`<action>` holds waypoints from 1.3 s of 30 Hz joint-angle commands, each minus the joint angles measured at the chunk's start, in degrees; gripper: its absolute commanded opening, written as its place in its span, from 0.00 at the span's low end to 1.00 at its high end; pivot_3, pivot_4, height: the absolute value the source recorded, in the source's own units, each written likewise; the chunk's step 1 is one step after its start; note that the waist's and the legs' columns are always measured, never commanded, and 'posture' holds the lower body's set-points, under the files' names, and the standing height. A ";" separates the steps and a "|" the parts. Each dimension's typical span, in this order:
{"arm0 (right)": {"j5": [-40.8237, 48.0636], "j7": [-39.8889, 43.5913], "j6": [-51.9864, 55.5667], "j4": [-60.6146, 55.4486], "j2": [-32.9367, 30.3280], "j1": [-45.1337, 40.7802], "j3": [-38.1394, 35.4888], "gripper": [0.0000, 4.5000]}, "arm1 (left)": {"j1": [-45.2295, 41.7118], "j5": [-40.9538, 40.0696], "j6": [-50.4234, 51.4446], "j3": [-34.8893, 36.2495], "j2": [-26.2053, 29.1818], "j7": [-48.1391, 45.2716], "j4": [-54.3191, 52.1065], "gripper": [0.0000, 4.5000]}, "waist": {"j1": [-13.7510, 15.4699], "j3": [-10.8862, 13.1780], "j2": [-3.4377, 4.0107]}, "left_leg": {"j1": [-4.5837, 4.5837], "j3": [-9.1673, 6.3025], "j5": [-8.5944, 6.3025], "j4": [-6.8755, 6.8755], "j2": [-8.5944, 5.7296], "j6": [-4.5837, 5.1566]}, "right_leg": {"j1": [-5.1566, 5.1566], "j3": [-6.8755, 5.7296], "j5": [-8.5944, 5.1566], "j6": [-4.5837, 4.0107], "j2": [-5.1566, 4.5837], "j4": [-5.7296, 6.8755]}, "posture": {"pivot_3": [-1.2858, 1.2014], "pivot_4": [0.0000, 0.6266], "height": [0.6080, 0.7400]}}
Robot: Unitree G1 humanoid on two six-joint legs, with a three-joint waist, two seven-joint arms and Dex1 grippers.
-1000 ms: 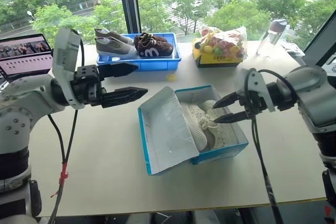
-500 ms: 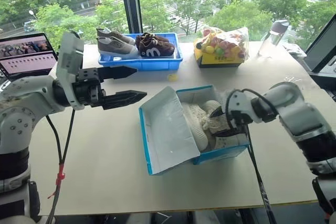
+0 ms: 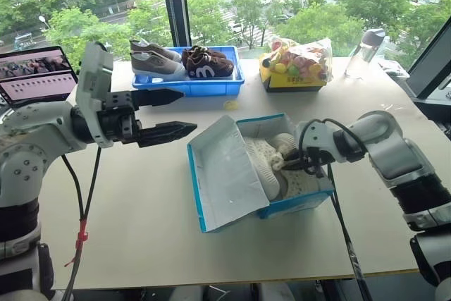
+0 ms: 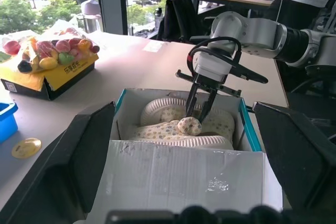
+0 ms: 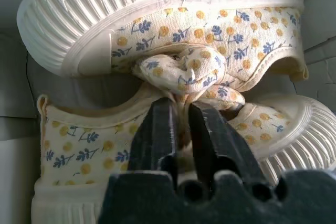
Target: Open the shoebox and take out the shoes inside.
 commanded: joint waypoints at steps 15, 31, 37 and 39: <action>18.84 0.56 17.73 -14.31 -1.68 -3.00 -15.05 0.01 | -1.21 1.96 -1.77 -0.72 -0.67 -1.18 -0.39 1.00 | 0.29 0.02 -0.02 | -0.42 -0.04 -0.02 -0.04 0.01 0.02 | -0.43 -0.02 0.00 0.00 -0.02 -0.02 | 0.52 0.24 0.97; 38.91 -9.26 29.76 -10.83 10.72 0.97 -27.76 0.01 | -2.19 2.58 -1.09 -0.73 -0.22 -2.10 0.25 1.00 | -0.81 0.09 -0.04 | -0.40 0.00 0.02 -0.05 0.11 -0.02 | -0.50 0.07 0.10 -0.09 0.07 0.09 | 0.52 0.24 0.97; 43.12 -11.62 31.75 -8.94 11.17 -0.42 -31.44 0.01 | -2.35 2.48 -0.92 -0.55 -0.10 -2.12 0.28 1.00 | 0.09 0.09 -0.04 | -0.40 0.01 0.02 -0.03 0.05 -0.01 | -0.47 0.07 0.10 -0.08 0.03 0.02 | 0.52 0.24 0.97; 43.21 -11.76 31.45 -8.98 11.13 -0.31 -31.41 0.01 | -2.32 2.48 -0.89 -0.50 -0.04 -2.15 0.27 1.00 | 0.10 0.09 -0.04 | -0.40 0.01 0.02 -0.04 0.05 -0.01 | -0.47 0.05 0.10 -0.08 0.04 0.03 | 0.52 0.24 0.97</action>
